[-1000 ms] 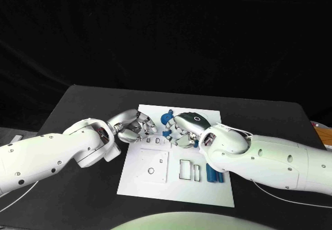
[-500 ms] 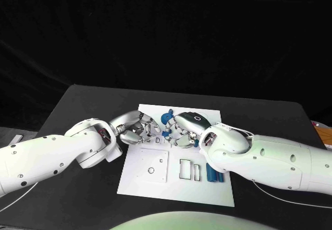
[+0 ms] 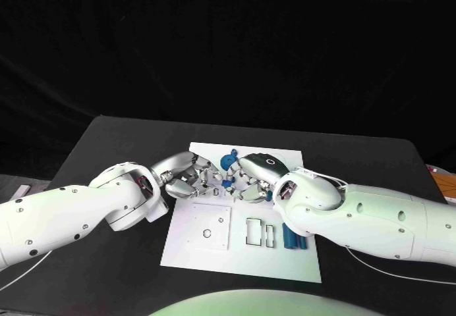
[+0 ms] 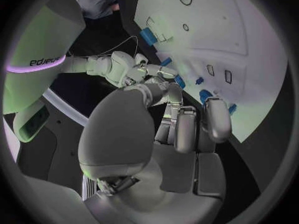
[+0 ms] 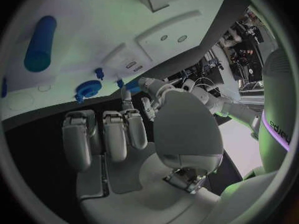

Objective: Assemble the parts on the task board

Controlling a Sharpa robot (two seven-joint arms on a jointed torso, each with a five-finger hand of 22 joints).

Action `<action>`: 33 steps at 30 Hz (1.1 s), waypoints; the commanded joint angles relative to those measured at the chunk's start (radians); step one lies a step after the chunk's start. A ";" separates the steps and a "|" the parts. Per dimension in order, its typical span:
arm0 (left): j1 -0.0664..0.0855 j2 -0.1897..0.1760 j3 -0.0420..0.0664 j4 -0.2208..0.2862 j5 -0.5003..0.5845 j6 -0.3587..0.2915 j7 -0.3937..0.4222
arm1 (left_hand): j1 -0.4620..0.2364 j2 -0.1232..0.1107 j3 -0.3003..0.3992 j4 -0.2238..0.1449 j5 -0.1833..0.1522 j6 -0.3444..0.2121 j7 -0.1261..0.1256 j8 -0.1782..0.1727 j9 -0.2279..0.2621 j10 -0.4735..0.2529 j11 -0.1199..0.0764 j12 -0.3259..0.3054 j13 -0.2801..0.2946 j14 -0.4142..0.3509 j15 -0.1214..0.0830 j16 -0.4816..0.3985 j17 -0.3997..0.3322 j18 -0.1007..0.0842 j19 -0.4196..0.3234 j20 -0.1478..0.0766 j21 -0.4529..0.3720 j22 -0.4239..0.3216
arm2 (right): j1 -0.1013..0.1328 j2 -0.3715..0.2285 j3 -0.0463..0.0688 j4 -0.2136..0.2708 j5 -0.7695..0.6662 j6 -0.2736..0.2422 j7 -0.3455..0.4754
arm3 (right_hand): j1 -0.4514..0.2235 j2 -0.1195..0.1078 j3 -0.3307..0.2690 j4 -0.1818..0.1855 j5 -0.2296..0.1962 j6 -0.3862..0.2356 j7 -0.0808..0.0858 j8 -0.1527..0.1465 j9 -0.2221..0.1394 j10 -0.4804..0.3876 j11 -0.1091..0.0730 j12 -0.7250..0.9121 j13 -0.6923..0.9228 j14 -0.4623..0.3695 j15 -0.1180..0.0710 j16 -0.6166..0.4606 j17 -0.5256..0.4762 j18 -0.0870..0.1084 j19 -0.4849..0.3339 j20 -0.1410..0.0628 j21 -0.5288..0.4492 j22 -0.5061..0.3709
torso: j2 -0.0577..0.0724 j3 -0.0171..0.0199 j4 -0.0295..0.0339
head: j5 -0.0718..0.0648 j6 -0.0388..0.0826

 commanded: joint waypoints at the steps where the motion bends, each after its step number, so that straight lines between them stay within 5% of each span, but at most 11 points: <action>1: 0.000 0.004 0.000 0.001 -0.012 0.022 0.000 | -0.002 0.013 0.012 0.003 0.003 0.011 0.002 -0.004 -0.002 0.008 0.004 0.009 0.007 0.041 -0.008 0.006 0.066 -0.012 0.007 -0.001 0.005 0.003 | 0.000 0.001 0.000 0.003 -0.009 0.005 -0.005 | -0.008 -0.003 -0.004 0.000 -0.001 0.010 -0.013 0.004 0.000 0.020 -0.004 0.005 0.153 0.090 -0.006 0.003 0.187 -0.007 0.090 -0.008 0.004 0.253 | 0.000 0.0000 0.0002 | 0.000 0.000; 33: -0.001 0.021 0.000 -0.020 -0.025 0.069 -0.039 | -0.014 0.042 0.083 -0.001 0.003 0.036 0.006 -0.022 -0.010 0.014 0.016 0.044 0.062 0.039 0.001 0.001 0.062 -0.014 0.010 0.004 0.016 0.019 | 0.000 -0.001 0.001 0.017 -0.019 -0.035 0.000 | -0.003 -0.001 -0.004 0.000 0.010 0.013 -0.015 0.005 0.001 0.025 -0.006 0.012 0.160 0.090 -0.008 0.004 0.188 -0.008 0.094 -0.009 0.012 0.255 | -0.001 0.0001 0.0007 | 0.000 -0.006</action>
